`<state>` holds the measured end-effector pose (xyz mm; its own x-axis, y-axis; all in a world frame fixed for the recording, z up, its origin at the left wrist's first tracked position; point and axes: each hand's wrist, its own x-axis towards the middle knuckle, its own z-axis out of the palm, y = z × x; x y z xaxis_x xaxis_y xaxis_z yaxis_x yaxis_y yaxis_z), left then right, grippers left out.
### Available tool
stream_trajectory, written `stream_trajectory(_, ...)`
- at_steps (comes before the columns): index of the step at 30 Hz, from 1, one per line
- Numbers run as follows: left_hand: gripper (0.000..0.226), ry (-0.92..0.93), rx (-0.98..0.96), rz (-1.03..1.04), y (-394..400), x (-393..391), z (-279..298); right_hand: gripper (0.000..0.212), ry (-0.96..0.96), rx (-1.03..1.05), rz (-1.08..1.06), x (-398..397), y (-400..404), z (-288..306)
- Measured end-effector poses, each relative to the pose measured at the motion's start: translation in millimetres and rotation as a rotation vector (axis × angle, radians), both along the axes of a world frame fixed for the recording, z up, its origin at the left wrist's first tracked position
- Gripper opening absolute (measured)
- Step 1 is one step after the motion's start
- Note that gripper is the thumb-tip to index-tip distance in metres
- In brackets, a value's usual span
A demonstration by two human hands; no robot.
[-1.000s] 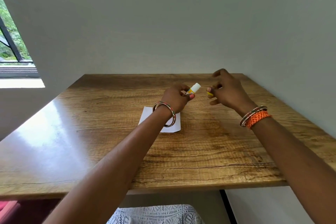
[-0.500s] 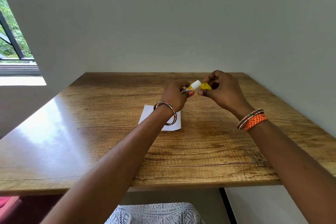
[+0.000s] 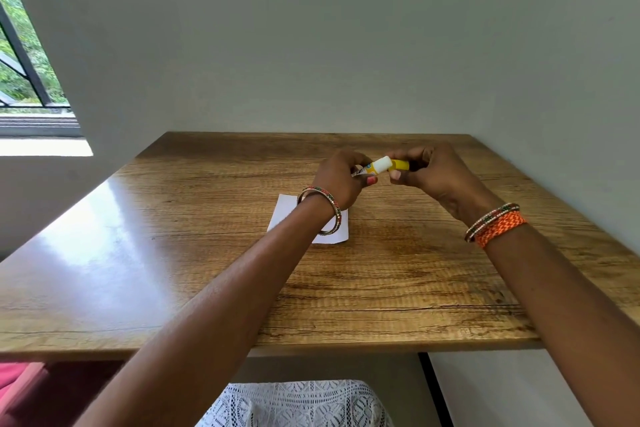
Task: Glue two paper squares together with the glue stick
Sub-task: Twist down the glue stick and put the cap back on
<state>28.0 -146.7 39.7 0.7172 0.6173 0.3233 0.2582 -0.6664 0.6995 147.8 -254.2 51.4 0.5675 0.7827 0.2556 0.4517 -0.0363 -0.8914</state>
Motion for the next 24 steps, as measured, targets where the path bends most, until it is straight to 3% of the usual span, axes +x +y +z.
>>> stream_trajectory(8,0.033,0.033,0.011,0.001,-1.8,0.1,-0.3,0.035,0.037,-0.087,-0.015,2.0,2.6,4.5)
stream_trajectory(24,0.028,-0.027,0.001,-0.018,-1.6,-0.3,0.8,0.019,-0.092,0.046,-0.037,-3.2,-1.8,8.6)
